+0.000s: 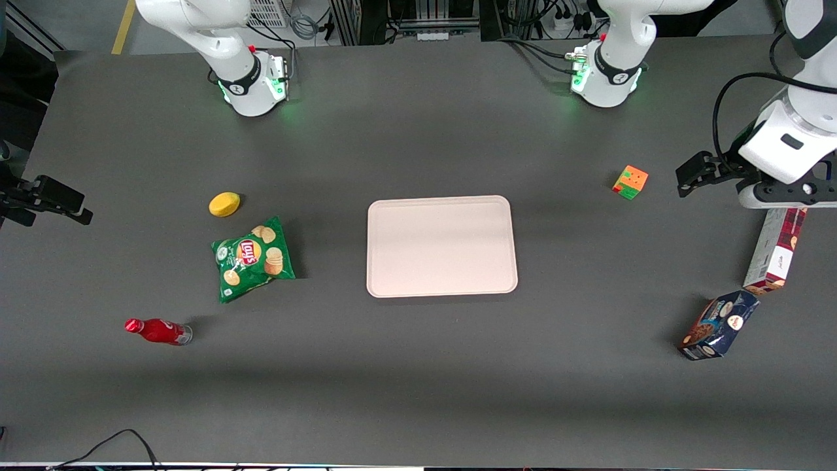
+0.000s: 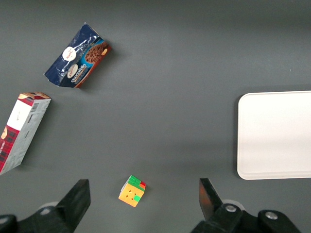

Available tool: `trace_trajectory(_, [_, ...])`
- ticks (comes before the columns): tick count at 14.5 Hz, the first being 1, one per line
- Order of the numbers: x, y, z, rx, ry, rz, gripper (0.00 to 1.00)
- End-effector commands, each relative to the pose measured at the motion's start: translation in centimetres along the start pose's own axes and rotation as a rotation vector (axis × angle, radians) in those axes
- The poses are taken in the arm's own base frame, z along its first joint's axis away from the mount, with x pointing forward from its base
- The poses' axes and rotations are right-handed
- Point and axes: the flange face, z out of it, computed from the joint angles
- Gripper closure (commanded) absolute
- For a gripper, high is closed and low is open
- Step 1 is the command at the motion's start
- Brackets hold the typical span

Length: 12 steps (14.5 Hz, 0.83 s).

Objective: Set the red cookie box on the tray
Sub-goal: 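Lower the open left gripper over the standing red tartan cookie box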

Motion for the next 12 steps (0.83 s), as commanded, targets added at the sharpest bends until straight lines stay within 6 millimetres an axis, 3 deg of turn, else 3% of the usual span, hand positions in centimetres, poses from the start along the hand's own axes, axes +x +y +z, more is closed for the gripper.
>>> trace_trajectory(1, [-0.07,0.25,-0.48,0.012,0.005,-0.007,0.00])
trace_trajectory(12, [-0.03,-0.08,-0.43,0.038,0.004,-0.004,0.00])
